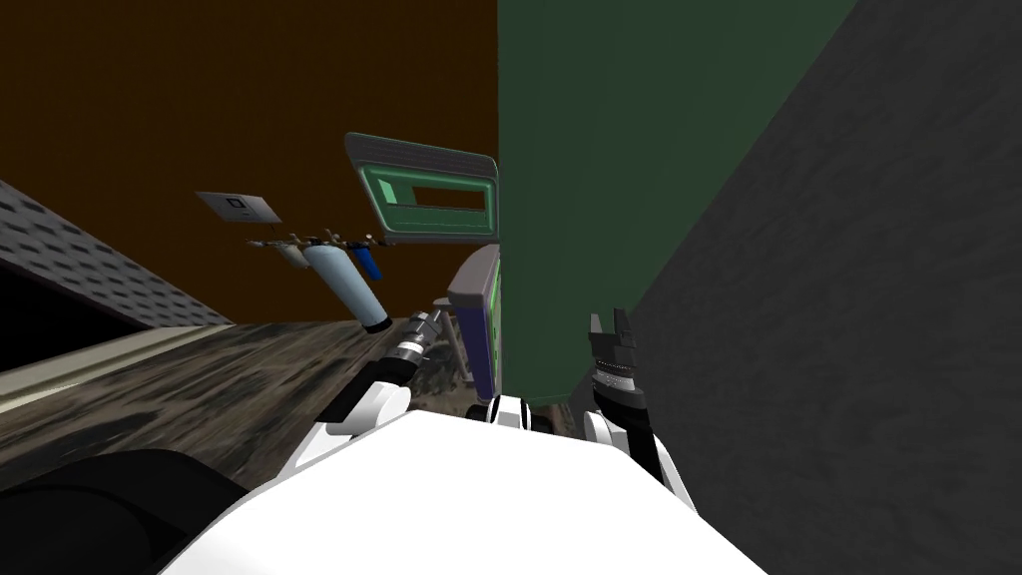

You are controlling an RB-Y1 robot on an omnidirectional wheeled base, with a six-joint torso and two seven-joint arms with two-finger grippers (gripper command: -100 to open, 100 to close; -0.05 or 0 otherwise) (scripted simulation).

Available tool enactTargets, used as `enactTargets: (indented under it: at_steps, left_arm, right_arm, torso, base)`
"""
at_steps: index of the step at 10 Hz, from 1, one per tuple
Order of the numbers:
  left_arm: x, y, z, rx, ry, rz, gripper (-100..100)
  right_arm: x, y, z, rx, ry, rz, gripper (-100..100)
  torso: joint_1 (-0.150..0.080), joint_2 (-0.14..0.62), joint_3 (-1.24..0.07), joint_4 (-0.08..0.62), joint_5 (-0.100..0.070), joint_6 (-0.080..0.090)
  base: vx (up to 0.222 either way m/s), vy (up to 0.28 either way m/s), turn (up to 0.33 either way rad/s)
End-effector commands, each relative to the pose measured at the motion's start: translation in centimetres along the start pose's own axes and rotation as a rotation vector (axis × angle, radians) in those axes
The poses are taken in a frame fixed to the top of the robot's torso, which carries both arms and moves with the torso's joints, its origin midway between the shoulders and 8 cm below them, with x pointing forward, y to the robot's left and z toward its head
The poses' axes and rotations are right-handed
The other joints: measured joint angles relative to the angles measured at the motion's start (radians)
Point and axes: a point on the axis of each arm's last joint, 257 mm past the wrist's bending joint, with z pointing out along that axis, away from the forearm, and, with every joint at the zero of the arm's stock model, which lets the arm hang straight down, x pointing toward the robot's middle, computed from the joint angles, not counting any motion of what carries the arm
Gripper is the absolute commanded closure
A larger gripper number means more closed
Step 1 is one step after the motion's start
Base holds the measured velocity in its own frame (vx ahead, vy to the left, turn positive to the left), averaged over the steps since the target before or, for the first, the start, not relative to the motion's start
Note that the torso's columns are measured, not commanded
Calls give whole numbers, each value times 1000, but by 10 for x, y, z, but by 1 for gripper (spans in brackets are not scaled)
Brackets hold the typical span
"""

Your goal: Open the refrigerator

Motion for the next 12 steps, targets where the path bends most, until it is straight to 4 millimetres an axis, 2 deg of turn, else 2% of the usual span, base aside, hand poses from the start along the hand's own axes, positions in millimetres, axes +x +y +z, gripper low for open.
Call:
enactTargets:
  at_steps: [1,8,12]
  left_arm:
    - [10,1,2,-7,32,-4,100]
    - [28,3,4,-21,93,-9,100]
    - [40,5,4,-33,134,-12,100]
  right_arm:
    - [0,0,0,0,0,0,0]
    - [0,0,0,0,0,0,0]
    - [-1,0,0,1,-1,-2,0]
  torso:
    - [1,-2,-1,0,0,-1]
    - [-4,-8,-6,0,-3,5]
    - [-2,-2,-2,1,-2,0]
  base:
    - [-16,203,-152]
    - [0,292,-71]
    - [-17,299,-84]
